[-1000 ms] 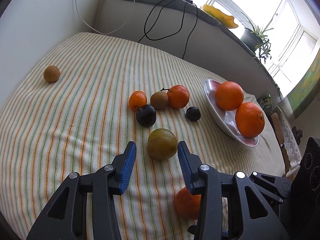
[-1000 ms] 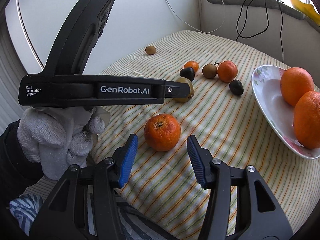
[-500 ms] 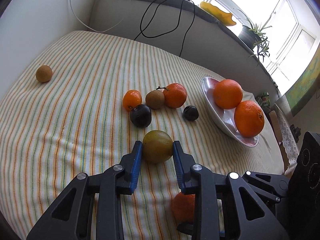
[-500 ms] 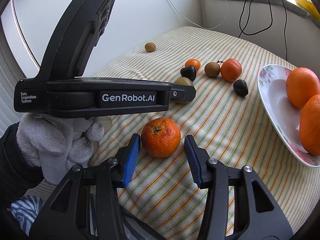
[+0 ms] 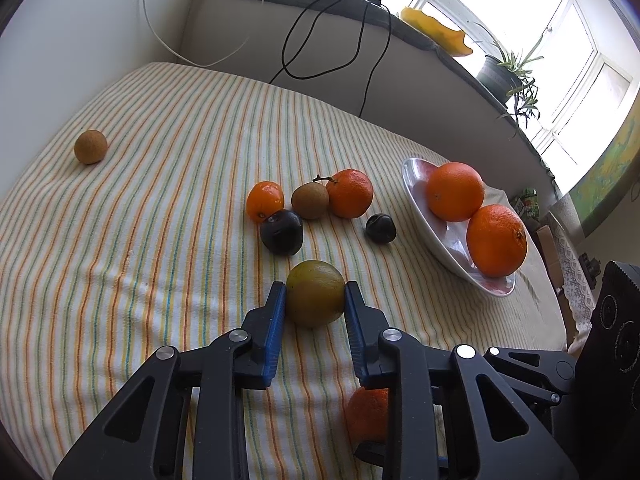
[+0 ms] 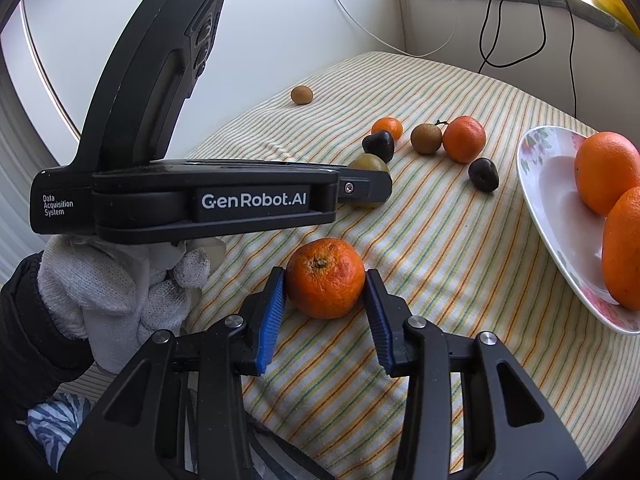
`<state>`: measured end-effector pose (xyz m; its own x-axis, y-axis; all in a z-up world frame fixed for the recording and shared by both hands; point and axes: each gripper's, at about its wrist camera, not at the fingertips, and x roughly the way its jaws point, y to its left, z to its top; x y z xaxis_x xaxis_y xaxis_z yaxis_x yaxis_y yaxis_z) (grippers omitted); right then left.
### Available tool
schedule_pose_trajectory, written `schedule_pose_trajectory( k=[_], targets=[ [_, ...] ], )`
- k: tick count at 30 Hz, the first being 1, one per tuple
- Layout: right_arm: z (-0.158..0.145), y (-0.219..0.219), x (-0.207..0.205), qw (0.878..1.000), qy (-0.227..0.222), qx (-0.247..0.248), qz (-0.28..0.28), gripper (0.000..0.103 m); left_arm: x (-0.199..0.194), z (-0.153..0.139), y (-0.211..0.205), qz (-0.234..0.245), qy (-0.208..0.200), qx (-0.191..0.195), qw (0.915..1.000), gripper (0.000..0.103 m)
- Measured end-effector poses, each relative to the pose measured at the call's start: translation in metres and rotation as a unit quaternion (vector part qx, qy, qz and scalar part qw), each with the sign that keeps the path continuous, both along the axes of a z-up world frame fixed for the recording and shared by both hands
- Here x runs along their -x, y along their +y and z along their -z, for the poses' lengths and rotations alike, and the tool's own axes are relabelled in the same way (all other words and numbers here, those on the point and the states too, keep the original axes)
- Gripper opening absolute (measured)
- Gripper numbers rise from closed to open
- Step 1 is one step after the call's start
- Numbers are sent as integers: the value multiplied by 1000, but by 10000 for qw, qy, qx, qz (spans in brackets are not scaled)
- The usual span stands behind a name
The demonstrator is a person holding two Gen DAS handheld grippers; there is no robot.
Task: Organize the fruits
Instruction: 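Move the left gripper to the kiwi and close on it, then carry the kiwi with the left gripper onto the plate while the right gripper carries a tangerine there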
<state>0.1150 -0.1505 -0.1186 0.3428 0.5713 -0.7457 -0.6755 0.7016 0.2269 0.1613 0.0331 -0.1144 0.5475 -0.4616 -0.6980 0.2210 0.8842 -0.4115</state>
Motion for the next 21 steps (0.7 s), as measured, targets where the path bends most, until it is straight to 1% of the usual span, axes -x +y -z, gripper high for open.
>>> schedule_pose_trajectory(
  k=[5,11,21],
  targets=[
    [-5,-7,5,10000,-32,-72,53,41,1,-3,-2,-5,-45,-1,10000,27],
    [-17,-22,8,9996,-151,-171,191,41,-1,-12,-6,24,-148,4,9999,27],
    [-40,-56,1,9969,-464,-203,607,41,-14,-29,-32,203,-361,-1,9991,27]
  ],
)
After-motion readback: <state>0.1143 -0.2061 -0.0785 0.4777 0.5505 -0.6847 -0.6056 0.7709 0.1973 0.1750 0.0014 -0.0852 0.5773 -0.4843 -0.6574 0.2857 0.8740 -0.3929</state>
